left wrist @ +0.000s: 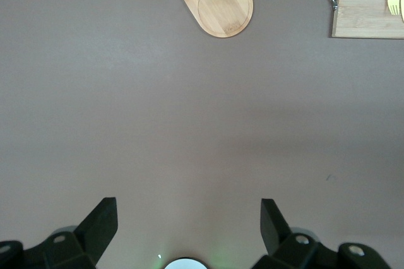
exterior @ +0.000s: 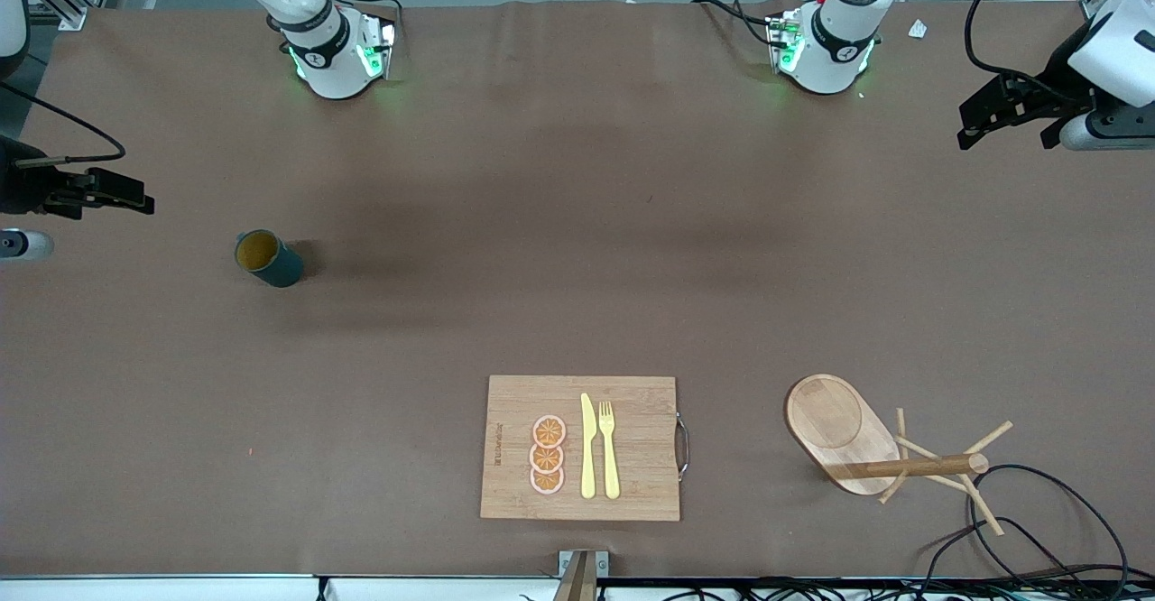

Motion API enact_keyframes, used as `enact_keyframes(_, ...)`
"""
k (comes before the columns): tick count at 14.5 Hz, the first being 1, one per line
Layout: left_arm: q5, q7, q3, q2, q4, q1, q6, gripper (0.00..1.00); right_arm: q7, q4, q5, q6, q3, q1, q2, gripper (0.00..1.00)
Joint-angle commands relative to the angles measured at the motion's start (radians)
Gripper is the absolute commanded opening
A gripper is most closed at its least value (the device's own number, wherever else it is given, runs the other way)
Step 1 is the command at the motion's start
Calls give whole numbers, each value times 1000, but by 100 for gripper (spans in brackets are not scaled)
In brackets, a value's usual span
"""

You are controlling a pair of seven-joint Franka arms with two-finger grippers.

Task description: Transfer cup from left to right arm and place

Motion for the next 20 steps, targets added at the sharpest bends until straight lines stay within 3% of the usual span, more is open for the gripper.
enact_keyframes(1,10,-2,-1,-2,11,3,-11,100,23,38,-15,-19,2,4,11,100)
enact_keyframes(6,13,-24,-11,-10,0,0,-11,100,21,120,-18,-85,-2,-11,14,100)
enact_keyframes(14,14,-2,-12,0,37,-3,-11,100,26,96,2,-112,-5,-14,15,100)
enact_keyframes(20,16,-2,-11,12,63,-5,-11,100,17,41,2,-89,-4,-13,-57,100)
